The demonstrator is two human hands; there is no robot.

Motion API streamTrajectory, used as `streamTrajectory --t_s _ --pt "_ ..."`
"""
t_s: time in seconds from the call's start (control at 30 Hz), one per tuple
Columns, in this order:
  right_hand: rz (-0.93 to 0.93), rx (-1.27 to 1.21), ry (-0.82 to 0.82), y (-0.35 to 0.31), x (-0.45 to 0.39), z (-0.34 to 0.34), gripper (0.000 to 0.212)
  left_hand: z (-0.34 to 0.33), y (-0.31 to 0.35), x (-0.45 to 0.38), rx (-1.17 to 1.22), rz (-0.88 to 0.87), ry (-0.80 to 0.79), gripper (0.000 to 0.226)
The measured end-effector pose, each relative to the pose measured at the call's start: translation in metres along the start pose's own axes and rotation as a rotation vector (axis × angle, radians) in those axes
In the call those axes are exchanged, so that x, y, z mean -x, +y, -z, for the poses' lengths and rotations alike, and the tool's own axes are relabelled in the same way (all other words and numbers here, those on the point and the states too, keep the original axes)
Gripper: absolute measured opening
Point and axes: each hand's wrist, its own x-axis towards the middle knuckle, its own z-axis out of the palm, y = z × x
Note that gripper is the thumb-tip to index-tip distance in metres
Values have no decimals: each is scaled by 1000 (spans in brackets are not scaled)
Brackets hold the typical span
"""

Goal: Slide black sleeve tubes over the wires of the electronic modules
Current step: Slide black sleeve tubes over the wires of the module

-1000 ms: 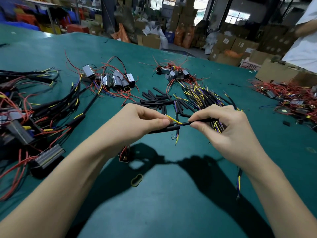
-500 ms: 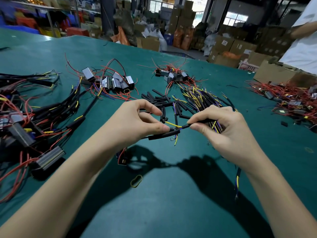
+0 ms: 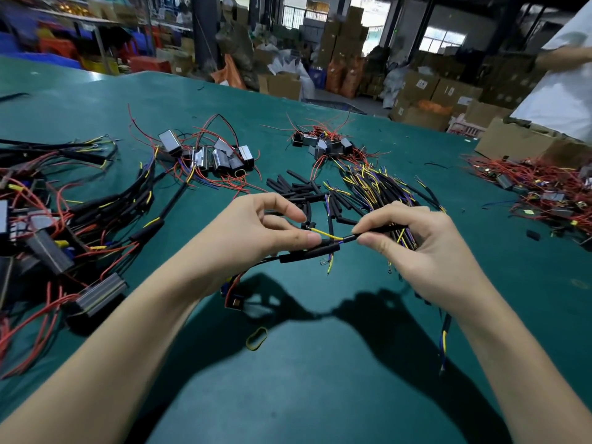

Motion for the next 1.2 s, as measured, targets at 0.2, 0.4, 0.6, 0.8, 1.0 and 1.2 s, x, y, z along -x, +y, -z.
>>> streamTrajectory --t_s 0.2,0.4,0.6,0.8,1.0,1.2 --pt "-22 2 -3 0 1 -2 10 -4 -2 -1 -12 -29 33 32" --pt "-57 -13 1 -2 1 -1 14 -8 -3 -1 -56 -95 65 23" --pt "-113 -32 32 1 2 -1 15 16 -2 1 -249 34 -94 38" --pt "-149 -25 49 6 3 -2 16 11 -12 -3 -187 20 -43 19" --pt "-177 -3 65 6 2 -7 15 4 -9 -1 -216 -19 23 23" --pt "-24 -31 202 -18 -22 -7 10 29 -14 25 -569 -47 -72 79"
